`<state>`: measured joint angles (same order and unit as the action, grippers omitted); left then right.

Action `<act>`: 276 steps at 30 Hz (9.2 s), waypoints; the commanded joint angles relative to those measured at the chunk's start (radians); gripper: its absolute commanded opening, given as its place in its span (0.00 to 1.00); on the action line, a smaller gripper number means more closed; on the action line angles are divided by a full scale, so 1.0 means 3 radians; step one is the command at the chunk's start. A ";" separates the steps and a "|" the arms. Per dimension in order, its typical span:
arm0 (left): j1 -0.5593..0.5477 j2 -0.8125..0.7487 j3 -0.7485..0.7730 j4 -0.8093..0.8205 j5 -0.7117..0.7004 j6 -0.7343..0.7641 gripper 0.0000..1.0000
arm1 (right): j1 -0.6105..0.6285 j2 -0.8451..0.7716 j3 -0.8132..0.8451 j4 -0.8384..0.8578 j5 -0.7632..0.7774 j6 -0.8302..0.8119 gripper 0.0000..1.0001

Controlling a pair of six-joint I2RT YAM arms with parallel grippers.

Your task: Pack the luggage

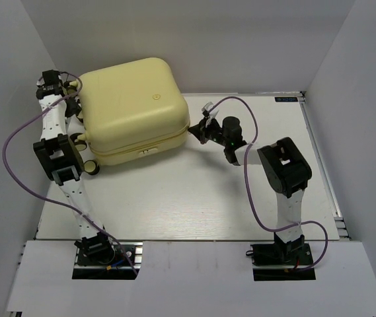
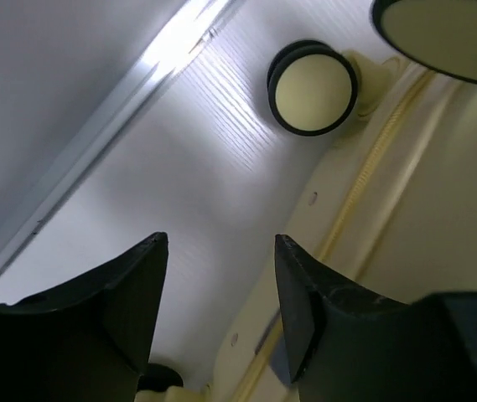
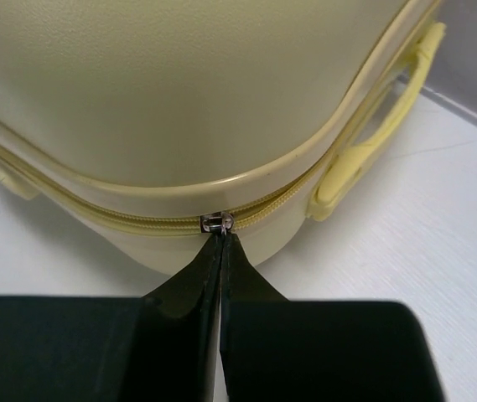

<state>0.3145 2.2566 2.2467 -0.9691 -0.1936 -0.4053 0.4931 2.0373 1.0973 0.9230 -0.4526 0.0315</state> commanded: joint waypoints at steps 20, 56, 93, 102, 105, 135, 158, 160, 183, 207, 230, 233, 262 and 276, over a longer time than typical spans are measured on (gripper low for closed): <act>-0.1473 -0.0005 -0.0376 0.0423 0.2061 0.1867 0.50 | -0.0018 -0.1068 -0.0957 -0.0156 0.0583 -0.0826 0.00; -0.0465 -0.1775 -0.1398 0.0049 0.1228 -0.1736 1.00 | 0.0126 -0.1632 -0.1444 -0.0321 0.1212 -0.0841 0.00; -0.1151 -0.0971 -0.1593 0.0623 0.0504 -0.1907 0.00 | 0.0070 -0.1259 -0.1138 -0.0146 0.2616 -0.0693 0.00; -0.0777 -0.1049 -0.1916 0.0633 0.0543 -0.1666 0.00 | -0.0226 -0.1059 -0.0881 -0.0545 0.3073 -0.0494 0.00; -0.0788 -0.0952 -0.1803 0.0679 0.0604 -0.1661 0.00 | -0.0299 -0.0998 -0.0830 -0.0597 0.3155 -0.0458 0.00; -0.0358 0.0152 -0.0260 0.0199 0.0558 -0.0869 0.00 | -0.0907 0.0925 0.1446 0.0074 0.0856 -0.0320 0.00; 0.0046 0.0219 -0.0300 0.0362 0.0374 -0.0602 0.00 | -0.0595 0.0245 0.0478 -0.0127 0.3078 0.0064 0.00; 0.0076 0.0250 -0.0305 0.0372 0.0379 -0.0607 0.00 | -0.0621 0.0443 0.0722 -0.0121 0.2992 -0.0063 0.00; 0.0092 0.0485 -0.0059 0.0638 0.0584 -0.0316 0.00 | -0.0861 0.1973 0.3240 -0.1007 -0.1518 -0.0901 0.00; -0.0020 0.0685 0.0058 0.0950 0.1110 -0.0046 0.00 | -0.0386 0.2149 0.3155 0.1335 -0.2231 0.1063 0.00; -0.0552 0.0532 -0.0003 0.1032 0.1305 0.0697 0.00 | -0.0222 0.2015 0.2777 0.1182 -0.0112 0.0335 0.02; -0.0542 0.0338 -0.0084 0.1006 0.1152 0.0676 0.01 | -0.0258 0.1709 0.2341 0.1494 0.0106 0.0350 0.21; -0.0941 -0.2971 -0.1475 -0.0901 -0.0321 0.0252 1.00 | -0.0442 -0.2158 0.0203 -0.3920 0.1013 0.0452 0.91; -0.2106 -0.3125 -0.1532 -0.1305 -0.1139 0.0221 1.00 | -0.0437 -0.2996 -0.0160 -0.3961 0.1227 0.0350 0.91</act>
<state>-0.2855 1.3315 1.7752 -1.3312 -0.4610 -0.3332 0.3603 1.1748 1.0683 -0.2634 -0.1112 0.1482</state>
